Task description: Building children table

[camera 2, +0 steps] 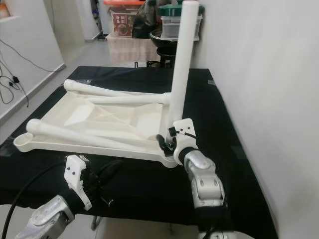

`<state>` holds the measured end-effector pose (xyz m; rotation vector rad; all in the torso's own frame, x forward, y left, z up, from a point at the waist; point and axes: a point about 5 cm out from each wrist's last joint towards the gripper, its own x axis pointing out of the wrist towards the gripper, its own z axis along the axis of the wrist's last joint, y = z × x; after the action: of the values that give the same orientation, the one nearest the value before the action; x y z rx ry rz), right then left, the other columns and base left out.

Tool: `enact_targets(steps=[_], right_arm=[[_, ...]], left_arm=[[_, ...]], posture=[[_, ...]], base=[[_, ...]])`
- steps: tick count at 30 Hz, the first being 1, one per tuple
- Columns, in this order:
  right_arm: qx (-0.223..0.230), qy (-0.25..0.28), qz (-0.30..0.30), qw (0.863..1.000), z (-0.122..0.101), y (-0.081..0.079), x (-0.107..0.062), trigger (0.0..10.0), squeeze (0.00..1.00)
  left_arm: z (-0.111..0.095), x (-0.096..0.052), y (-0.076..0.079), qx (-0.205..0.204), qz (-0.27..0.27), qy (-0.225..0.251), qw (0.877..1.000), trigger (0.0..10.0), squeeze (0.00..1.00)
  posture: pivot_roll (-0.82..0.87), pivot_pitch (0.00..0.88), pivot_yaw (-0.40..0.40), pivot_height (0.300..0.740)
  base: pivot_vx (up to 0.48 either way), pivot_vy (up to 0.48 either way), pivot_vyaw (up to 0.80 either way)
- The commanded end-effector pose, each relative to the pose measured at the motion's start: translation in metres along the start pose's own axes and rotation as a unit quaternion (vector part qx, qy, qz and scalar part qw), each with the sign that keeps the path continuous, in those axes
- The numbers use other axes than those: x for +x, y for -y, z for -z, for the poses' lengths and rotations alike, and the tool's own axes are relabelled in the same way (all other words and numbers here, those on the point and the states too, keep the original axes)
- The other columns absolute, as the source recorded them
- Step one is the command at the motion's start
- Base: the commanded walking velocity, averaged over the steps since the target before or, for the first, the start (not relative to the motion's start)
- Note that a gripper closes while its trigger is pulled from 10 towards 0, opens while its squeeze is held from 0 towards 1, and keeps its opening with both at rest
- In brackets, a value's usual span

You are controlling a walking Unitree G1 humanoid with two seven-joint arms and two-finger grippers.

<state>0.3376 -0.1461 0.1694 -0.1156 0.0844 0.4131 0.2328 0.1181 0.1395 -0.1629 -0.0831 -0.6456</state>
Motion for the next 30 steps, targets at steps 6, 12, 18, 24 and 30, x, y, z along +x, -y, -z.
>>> enact_targets(steps=[6, 12, 18, 24, 30], right_arm=[[-0.037, 0.038, -0.202, 0.978, -0.017, -0.001, 0.008, 10.0, 0.00], [-0.041, -0.001, -0.325, 0.945, -0.013, 0.003, 0.009, 10.0, 0.00], [-0.008, -0.008, -0.343, 0.939, -0.012, 0.012, 0.012, 0.0, 0.00], [-0.006, -0.001, -0.334, 0.942, -0.004, 0.013, 0.010, 0.0, 0.00], [-0.001, -0.030, -0.282, 0.959, 0.018, 0.015, 0.002, 0.0, 0.00]], left_arm=[[0.005, 0.000, 0.000, 0.001, 0.008, -0.015, 1.000, 10.0, 0.00], [0.005, 0.000, 0.001, 0.004, 0.006, -0.012, 1.000, 10.0, 0.00], [0.005, 0.001, 0.001, 0.007, 0.005, -0.011, 1.000, 10.0, 0.00], [0.004, 0.001, 0.001, 0.008, 0.006, -0.011, 1.000, 10.0, 0.00], [0.004, 0.001, -0.001, 0.009, 0.006, -0.011, 1.000, 10.0, 0.00]], posture=[[-0.01, 0.000, 0.002, 0.740], [0.02, 0.000, -0.017, 0.740], [0.03, 0.000, -0.027, 0.740], [0.02, 0.000, -0.023, 0.740], [0.01, 0.000, -0.025, 0.740]], base=[[0.000, 0.000, 0.00], [0.000, 0.000, 0.00], [0.000, 0.000, 0.00], [0.000, 0.000, 0.00], [0.000, 0.000, 0.00]])
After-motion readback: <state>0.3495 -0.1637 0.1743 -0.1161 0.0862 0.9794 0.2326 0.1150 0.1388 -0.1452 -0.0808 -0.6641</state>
